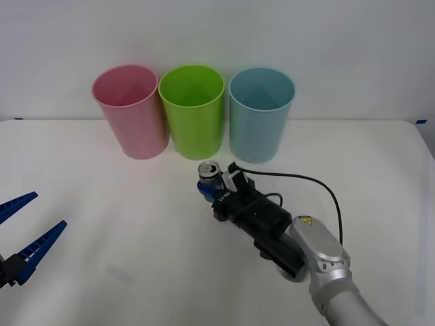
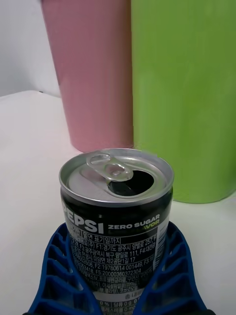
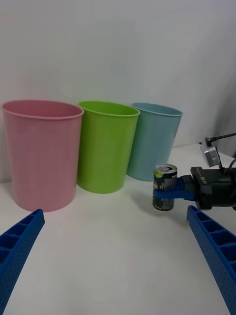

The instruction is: Grasp the object on the table and drop it into the matching bin: aluminum can to the light blue bin, PET bottle to the pink bin.

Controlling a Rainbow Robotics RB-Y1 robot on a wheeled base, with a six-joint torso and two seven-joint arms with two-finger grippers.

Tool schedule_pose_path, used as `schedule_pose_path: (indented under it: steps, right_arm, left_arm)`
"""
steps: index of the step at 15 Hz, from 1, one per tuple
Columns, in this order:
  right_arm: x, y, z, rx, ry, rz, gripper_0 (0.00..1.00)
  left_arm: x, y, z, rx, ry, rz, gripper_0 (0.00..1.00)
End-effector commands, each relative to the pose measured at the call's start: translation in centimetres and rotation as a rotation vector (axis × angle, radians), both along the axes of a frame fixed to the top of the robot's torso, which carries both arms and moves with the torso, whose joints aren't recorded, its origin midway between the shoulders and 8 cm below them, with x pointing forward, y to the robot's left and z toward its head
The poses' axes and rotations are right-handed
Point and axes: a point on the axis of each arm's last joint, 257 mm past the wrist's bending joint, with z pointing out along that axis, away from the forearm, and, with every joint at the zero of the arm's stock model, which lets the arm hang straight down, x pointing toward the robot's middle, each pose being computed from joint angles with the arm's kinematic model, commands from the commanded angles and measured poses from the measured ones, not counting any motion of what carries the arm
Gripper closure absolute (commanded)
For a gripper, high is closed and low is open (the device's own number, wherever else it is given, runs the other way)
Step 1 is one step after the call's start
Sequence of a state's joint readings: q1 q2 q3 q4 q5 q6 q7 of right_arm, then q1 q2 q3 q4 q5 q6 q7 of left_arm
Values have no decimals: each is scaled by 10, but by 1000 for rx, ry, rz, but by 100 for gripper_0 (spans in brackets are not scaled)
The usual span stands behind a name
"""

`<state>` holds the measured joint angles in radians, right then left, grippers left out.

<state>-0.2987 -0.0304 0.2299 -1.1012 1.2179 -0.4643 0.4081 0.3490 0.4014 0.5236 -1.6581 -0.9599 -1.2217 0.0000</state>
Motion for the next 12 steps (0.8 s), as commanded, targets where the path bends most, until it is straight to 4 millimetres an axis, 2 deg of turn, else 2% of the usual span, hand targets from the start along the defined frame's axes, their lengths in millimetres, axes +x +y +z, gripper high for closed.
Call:
schedule_pose_path:
  steps: [1,6,12]
  right_arm:
    - [-11,-17,20,28,-34,-3,100]
    - [-33,-47,74,143,-57,-5,100]
    - [-45,-73,146,262,-94,7,100]
  left_arm:
    - [0,0,0,0,0,0,0]
    - [0,0,0,0,0,0,0]
    - [0,0,0,0,0,0,0]
